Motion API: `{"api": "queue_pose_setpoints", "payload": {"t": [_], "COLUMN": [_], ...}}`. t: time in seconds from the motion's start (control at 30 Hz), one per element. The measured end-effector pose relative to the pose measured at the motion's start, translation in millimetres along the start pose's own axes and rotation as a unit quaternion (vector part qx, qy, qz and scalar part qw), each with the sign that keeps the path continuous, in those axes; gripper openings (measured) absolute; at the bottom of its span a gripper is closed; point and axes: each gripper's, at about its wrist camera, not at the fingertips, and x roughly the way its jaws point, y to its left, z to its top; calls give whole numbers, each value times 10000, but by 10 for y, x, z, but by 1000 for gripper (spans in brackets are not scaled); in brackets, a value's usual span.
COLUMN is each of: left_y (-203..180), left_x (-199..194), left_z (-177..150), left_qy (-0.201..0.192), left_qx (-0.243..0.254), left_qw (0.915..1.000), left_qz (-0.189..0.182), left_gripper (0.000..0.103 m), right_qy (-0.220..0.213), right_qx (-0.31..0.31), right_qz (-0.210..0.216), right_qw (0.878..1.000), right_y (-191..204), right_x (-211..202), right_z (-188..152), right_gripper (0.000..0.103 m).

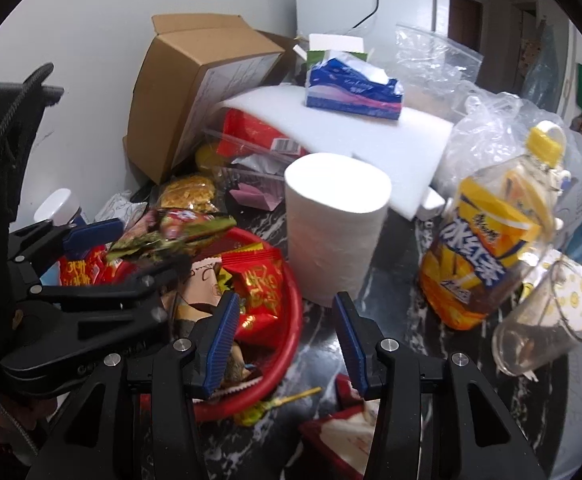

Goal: Organize snacks
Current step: 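Lower both packets into the red basket and open both tools, then withdraw both tools from the basket back over the table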

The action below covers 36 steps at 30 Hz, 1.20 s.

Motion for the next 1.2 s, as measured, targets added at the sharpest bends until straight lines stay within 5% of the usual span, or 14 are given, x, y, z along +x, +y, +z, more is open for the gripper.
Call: {"api": "queue_pose_setpoints", "payload": {"t": [0.57,0.87,1.2], "left_y": [-183,-279,-401], "left_x": [-922,-1664,-2194], "left_z": [98,-55,-338], "left_qy": [-783,-1448,-1757], "left_qx": [146,237,361], "left_qw": [9966,9886,9820], "left_qz": [-197,-349,-599], "left_gripper": [97,97,97], "right_qy": [-546,-1101,-1583], "right_qx": [96,145,198], "right_qz": [-247,-409,-666], "right_qw": [9982,9930,9850], "right_y": [-90,-74,7], "right_x": [-813,-1488,-2154], "right_z": [-33,-173,-497], "right_gripper": [50,55,60]}}
